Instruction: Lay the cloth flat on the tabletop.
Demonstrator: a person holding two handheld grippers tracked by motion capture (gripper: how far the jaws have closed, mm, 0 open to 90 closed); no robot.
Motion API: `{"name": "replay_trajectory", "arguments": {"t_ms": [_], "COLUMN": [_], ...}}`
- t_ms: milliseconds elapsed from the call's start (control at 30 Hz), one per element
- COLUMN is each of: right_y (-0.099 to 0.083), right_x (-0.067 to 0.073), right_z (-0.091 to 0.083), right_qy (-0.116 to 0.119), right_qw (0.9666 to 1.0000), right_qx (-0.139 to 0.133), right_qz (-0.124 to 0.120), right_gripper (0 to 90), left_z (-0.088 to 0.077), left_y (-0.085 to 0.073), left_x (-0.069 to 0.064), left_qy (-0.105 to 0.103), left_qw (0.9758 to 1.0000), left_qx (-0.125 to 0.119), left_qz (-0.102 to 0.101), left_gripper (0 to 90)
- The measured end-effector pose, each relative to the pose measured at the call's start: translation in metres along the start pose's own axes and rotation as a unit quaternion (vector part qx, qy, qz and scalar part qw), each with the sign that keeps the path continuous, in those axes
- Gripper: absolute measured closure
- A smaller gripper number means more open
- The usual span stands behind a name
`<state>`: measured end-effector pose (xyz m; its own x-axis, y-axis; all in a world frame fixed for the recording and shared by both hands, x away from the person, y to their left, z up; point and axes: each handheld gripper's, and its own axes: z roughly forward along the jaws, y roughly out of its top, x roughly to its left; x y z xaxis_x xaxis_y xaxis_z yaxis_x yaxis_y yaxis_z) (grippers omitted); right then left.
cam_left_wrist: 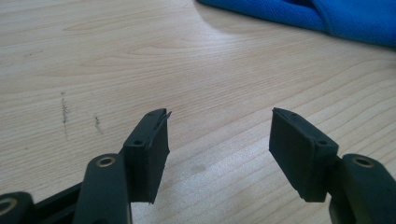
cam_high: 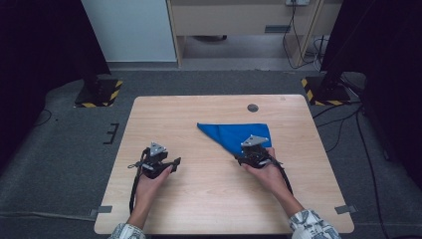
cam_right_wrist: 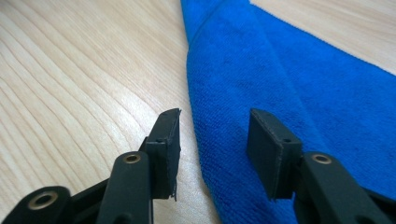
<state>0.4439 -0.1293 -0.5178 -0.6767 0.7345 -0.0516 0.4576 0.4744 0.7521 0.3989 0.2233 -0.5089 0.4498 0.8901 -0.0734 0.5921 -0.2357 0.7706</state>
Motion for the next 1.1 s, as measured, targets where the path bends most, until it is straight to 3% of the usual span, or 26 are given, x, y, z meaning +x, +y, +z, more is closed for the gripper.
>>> {"name": "replay_trajectory", "arguments": {"t_ms": [167,333,567,733,933,1033,1100], "right_y": [-0.003,-0.004,0.001,0.008,0.008,0.007,0.006], "right_x": [0.001,-0.002,-0.009,-0.014,-0.017,-0.016,-0.014], "right_z": [0.006,0.006,-0.004,-0.016,-0.019,-0.017,-0.014], "right_qy": [-0.019,-0.012,0.016,0.039,0.043,0.038,0.037], "right_qw": [0.9994,0.9996,0.9995,0.9968,0.9968,0.9972,0.9979], "right_qx": [0.024,0.022,-0.007,-0.038,-0.037,-0.029,-0.022], "right_qz": [-0.017,-0.015,0.025,0.059,0.057,0.057,0.049], "right_gripper": [69.6,84.6,84.9,85.7,84.4,79.3,81.9], "left_z": [0.001,0.003,0.003,0.002,0.002,0.002,0.002], "left_y": [0.0,-0.001,-0.001,-0.001,-0.001,-0.001,-0.001], "left_x": [-0.002,-0.003,-0.003,-0.001,-0.002,-0.002,-0.002], "left_qy": [-0.002,-0.001,-0.002,-0.001,-0.001,-0.001,-0.001], "left_qw": [1.0,1.0,1.0,1.0,1.0,1.0,1.0], "left_qx": [0.002,0.004,0.003,0.001,0.002,0.003,0.003], "left_qz": [0.002,0.004,0.004,0.001,0.002,0.003,0.003], "left_gripper": [36.5,36.3,36.3,35.9,35.7,35.7,35.7]}}
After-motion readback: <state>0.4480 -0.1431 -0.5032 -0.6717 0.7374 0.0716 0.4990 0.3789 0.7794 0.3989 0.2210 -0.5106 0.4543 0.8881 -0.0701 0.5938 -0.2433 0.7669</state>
